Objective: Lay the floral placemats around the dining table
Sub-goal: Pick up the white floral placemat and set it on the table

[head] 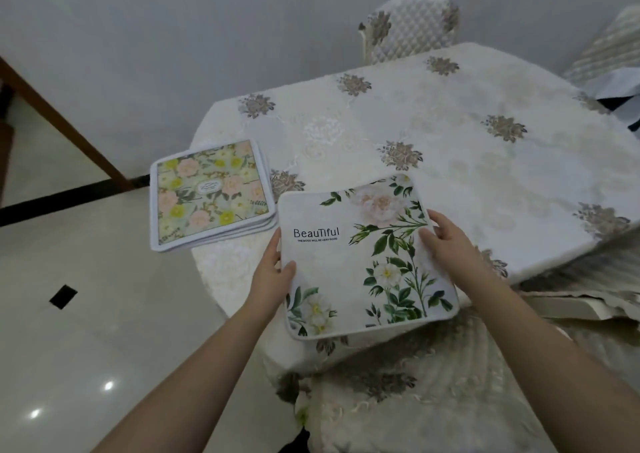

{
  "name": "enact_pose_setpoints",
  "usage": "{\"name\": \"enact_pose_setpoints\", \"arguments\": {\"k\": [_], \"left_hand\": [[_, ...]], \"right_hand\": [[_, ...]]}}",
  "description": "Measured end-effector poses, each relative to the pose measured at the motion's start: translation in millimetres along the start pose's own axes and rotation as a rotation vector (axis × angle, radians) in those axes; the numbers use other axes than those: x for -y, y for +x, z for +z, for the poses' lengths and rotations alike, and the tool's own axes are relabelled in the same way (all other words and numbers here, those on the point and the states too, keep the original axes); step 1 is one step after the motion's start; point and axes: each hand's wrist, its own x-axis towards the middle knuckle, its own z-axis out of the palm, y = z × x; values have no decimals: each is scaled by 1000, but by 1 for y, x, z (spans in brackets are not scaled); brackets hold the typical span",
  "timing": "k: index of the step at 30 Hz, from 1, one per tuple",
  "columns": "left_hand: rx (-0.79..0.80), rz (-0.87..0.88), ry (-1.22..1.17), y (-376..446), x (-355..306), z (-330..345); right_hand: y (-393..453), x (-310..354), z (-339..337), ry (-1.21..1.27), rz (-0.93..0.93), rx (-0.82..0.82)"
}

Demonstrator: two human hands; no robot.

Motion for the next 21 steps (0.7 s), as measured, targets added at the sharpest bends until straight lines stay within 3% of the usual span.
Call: {"name": "enact_pose_setpoints", "arguments": {"k": [12,21], "left_hand": [[-6,-60,65,11,36,4],[-82,-145,106,14,46,8]], "right_hand": [[17,-17,24,-41,47,-94],[55,-44,29,-58,35,2]]}}
